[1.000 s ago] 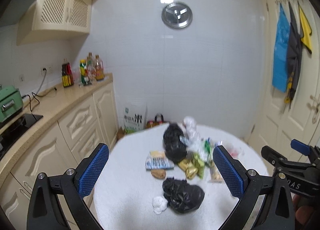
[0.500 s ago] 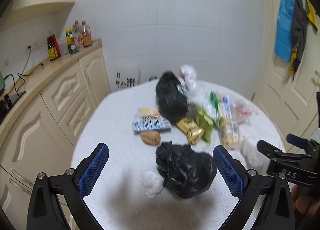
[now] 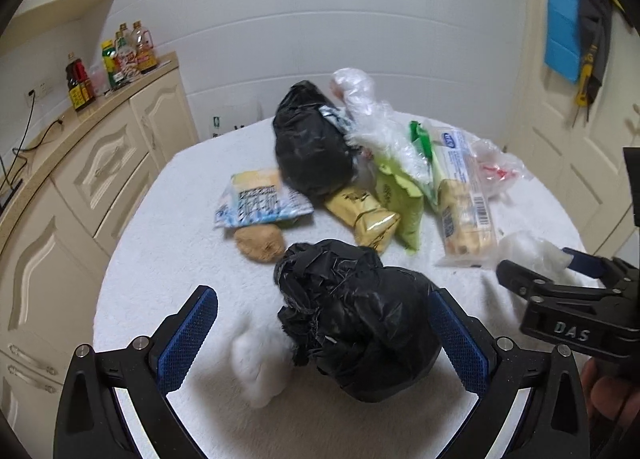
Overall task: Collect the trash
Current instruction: 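Grasp the black plastic bag with the left tool while the right tool grasps the clear plastic bag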
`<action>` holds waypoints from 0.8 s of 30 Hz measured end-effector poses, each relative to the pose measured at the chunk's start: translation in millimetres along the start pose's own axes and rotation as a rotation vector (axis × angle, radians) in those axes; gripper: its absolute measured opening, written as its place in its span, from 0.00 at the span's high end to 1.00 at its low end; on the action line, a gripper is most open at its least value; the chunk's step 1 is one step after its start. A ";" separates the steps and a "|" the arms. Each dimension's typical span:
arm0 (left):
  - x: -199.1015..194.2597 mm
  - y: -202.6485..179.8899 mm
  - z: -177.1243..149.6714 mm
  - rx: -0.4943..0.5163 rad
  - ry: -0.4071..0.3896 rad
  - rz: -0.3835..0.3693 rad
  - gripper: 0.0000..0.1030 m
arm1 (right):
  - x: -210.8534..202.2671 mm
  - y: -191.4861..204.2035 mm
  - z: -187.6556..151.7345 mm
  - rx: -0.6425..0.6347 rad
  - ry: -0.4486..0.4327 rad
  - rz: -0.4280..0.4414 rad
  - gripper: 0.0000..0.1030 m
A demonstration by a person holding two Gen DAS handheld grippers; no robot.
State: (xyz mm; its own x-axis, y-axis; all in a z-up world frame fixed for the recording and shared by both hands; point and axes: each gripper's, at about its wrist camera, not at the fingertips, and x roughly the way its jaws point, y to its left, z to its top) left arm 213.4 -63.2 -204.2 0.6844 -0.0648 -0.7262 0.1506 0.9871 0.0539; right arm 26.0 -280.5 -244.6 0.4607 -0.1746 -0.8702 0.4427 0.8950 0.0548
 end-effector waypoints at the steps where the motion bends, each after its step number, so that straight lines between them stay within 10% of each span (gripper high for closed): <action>1: 5.0 -3.2 2.3 0.014 -0.001 -0.003 0.00 | 3.3 -0.3 0.8 -0.003 0.007 -0.001 0.17; 8: 29.8 -19.0 8.9 0.082 0.025 -0.044 0.07 | 4.3 -14.7 2.1 -0.012 0.020 -0.006 0.50; 11: 38.8 -25.8 10.7 0.095 0.044 -0.089 0.25 | 2.4 -23.2 1.7 -0.003 0.020 0.009 0.51; 24: 24.1 -13.3 -1.0 0.038 0.008 -0.140 0.37 | -7.6 -42.6 -7.5 0.060 -0.001 0.109 0.52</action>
State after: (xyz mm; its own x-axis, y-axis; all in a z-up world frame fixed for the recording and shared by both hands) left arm 227.2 -77.8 -223.1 0.6493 -0.1999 -0.7338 0.2711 0.9623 -0.0222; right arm -2.1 -314.2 -244.0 0.5093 -0.0784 -0.8570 0.4353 0.8825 0.1779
